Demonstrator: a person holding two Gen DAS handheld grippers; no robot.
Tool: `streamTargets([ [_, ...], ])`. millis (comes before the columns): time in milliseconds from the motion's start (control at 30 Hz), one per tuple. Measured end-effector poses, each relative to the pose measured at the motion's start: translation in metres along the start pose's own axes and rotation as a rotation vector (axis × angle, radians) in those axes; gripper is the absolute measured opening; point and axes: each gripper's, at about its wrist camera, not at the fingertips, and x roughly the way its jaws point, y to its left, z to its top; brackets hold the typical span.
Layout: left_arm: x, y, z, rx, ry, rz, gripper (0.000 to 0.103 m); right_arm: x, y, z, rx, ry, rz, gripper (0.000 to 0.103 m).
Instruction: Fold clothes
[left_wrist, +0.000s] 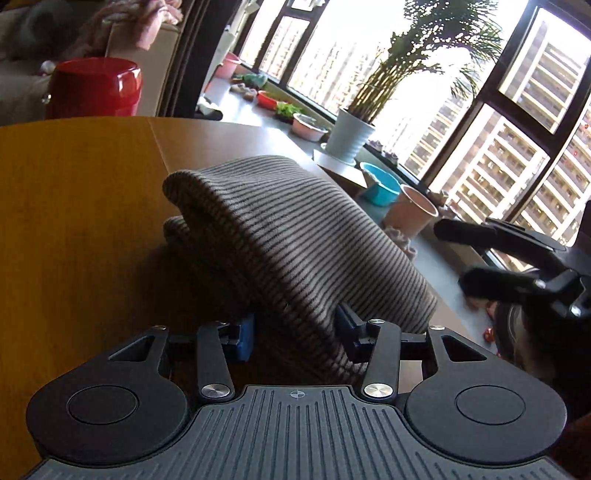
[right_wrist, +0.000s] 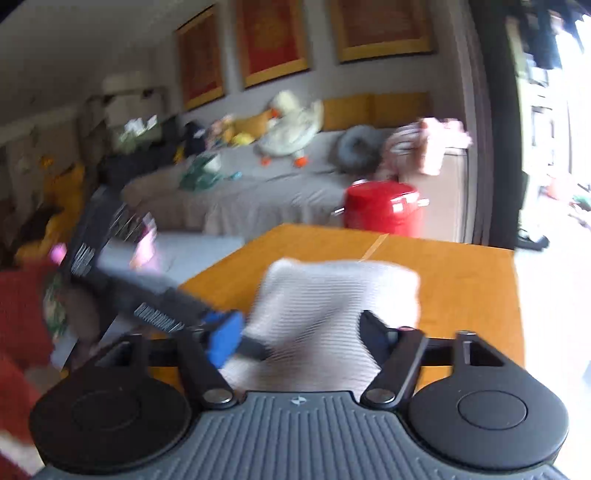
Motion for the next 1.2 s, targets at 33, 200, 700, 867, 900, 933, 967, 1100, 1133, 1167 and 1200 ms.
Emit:
streamTargets([
  [33,0.0,0.0,-0.001,-0.002,0.001,0.002,0.053,0.002,-0.012,0.001,0.053,-0.004,-0.017,0.084],
  [200,-0.003,0.007,-0.004,-0.032,0.016,0.007,0.059,0.054,-0.072,-0.026,0.383,0.092,0.013,0.084],
  [700,-0.02,0.014,-0.002,-0.058,0.027,0.047,0.067,0.074,-0.01,-0.016,0.174,0.122,-0.17,0.069],
  [867,-0.036,0.016,0.009,-0.114,-0.011,0.039,0.065,0.073,0.001,-0.014,0.113,0.115,-0.192,0.068],
  [900,-0.036,0.017,0.011,-0.125,-0.012,0.034,0.065,0.073,0.002,-0.014,0.111,0.114,-0.193,0.068],
  [933,-0.034,0.017,0.012,-0.131,-0.009,0.029,0.065,0.073,0.001,-0.014,0.107,0.112,-0.195,0.068],
  [967,-0.032,0.016,0.013,-0.134,-0.005,0.023,0.065,0.073,0.002,-0.015,0.103,0.11,-0.197,0.068],
  [1100,-0.019,0.013,0.013,-0.126,0.028,0.029,0.064,0.073,0.001,-0.013,0.087,0.104,-0.197,0.068],
  [1133,-0.014,0.012,0.013,-0.125,0.037,0.032,0.063,0.074,0.001,-0.013,0.087,0.103,-0.194,0.068],
  [1167,-0.011,0.013,0.011,-0.129,0.043,0.029,0.064,0.074,0.0,-0.013,0.089,0.101,-0.19,0.069],
  [1200,-0.009,0.014,0.01,-0.137,0.046,0.022,0.064,0.073,-0.002,-0.013,0.094,0.099,-0.183,0.069],
])
